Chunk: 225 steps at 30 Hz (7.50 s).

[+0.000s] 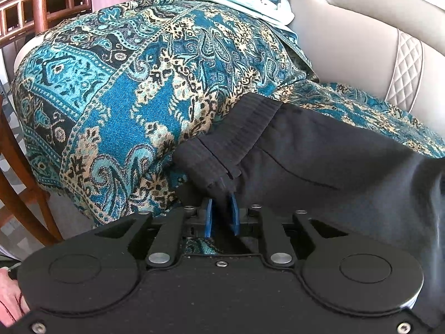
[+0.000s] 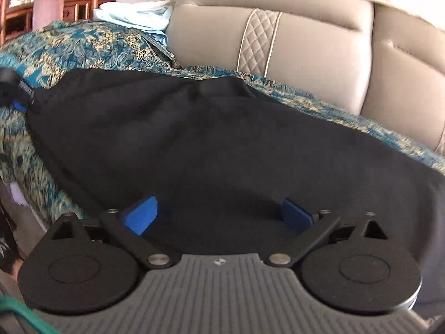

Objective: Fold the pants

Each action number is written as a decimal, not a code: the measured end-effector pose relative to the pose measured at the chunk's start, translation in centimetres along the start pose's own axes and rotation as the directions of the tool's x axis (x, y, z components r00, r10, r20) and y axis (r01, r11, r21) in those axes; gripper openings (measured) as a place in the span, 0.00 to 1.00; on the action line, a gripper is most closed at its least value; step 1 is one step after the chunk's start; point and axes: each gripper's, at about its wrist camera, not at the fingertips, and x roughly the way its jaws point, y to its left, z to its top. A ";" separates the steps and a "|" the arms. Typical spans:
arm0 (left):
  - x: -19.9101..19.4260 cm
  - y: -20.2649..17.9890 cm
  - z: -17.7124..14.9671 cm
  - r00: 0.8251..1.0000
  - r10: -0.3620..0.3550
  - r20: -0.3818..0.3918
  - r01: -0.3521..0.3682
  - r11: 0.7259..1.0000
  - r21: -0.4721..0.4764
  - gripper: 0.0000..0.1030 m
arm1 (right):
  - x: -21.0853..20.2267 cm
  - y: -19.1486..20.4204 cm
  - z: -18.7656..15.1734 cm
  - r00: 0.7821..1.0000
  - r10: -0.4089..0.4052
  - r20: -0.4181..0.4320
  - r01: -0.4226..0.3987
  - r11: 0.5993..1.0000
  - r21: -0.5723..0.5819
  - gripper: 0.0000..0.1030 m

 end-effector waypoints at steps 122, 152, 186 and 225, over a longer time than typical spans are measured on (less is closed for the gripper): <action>-6.7 -18.3 -11.0 0.615 -0.738 -0.278 0.768 0.481 0.423 0.15 | 12.8 -12.1 15.2 0.991 0.065 -0.114 -0.039 0.975 0.220 0.26; -7.6 -20.0 -8.5 0.728 -0.654 -0.206 0.655 0.576 0.489 0.43 | 0.8 -16.3 1.1 0.987 -0.114 -0.113 0.137 0.964 0.230 0.72; 1.3 -35.8 -1.9 0.882 -0.469 -0.037 0.426 0.764 0.485 0.30 | -12.9 -44.9 -11.4 0.660 -0.708 -0.252 0.504 0.169 0.847 0.75; -1.2 -26.2 -3.5 0.910 -0.413 -0.035 0.388 0.819 0.422 0.45 | -7.6 -36.5 -9.5 0.741 -0.633 -0.222 0.660 0.627 0.413 0.74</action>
